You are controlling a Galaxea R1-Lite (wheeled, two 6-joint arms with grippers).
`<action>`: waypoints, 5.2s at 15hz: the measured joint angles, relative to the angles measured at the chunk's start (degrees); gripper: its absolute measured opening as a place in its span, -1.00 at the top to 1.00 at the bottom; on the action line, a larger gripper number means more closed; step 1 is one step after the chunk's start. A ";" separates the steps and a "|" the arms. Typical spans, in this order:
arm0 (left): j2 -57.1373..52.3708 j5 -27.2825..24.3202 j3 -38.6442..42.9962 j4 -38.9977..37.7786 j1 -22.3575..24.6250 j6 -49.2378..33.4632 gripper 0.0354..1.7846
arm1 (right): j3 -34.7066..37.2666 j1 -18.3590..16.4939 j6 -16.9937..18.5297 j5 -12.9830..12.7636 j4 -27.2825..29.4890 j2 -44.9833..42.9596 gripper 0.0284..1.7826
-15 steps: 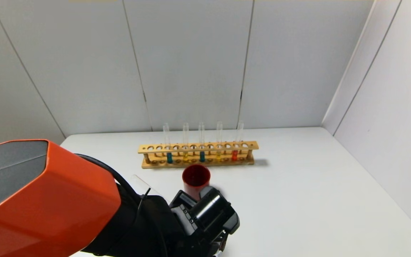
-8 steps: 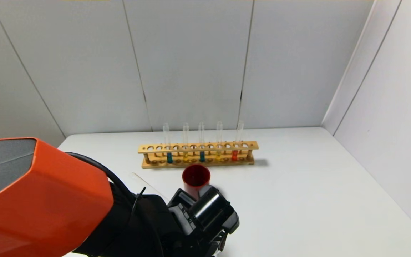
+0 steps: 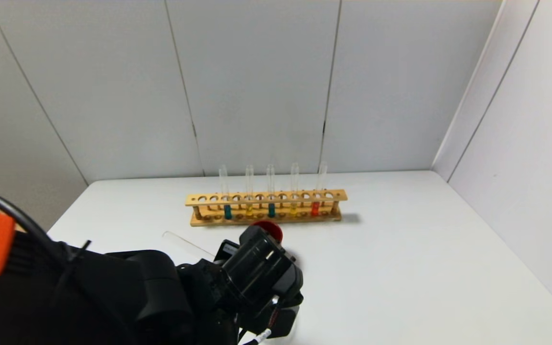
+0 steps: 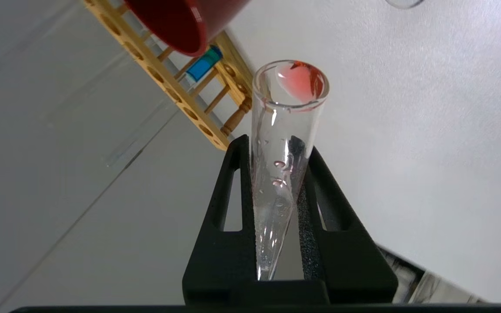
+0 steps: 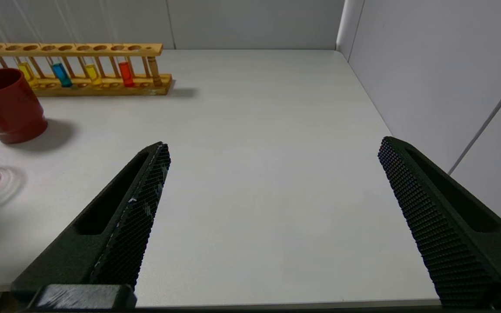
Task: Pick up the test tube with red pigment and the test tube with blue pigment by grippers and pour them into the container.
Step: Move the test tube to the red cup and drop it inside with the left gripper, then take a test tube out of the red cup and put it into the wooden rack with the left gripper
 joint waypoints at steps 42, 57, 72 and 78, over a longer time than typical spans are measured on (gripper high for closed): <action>9.01 -31.59 -3.06 -44.78 14.53 -71.85 0.67 | 0.00 0.00 0.00 0.00 0.00 0.00 -0.96; 15.41 -36.00 -4.91 -44.64 16.40 -71.55 0.66 | 0.00 0.00 0.00 0.00 0.00 0.00 -0.96; 6.91 -35.43 -0.06 -44.70 16.32 -66.90 -0.96 | 0.00 0.00 0.02 0.00 -0.02 0.00 -0.96; -6.70 -28.72 8.39 -44.17 19.43 -64.09 -0.96 | 0.00 0.00 0.00 0.00 0.00 0.00 -0.96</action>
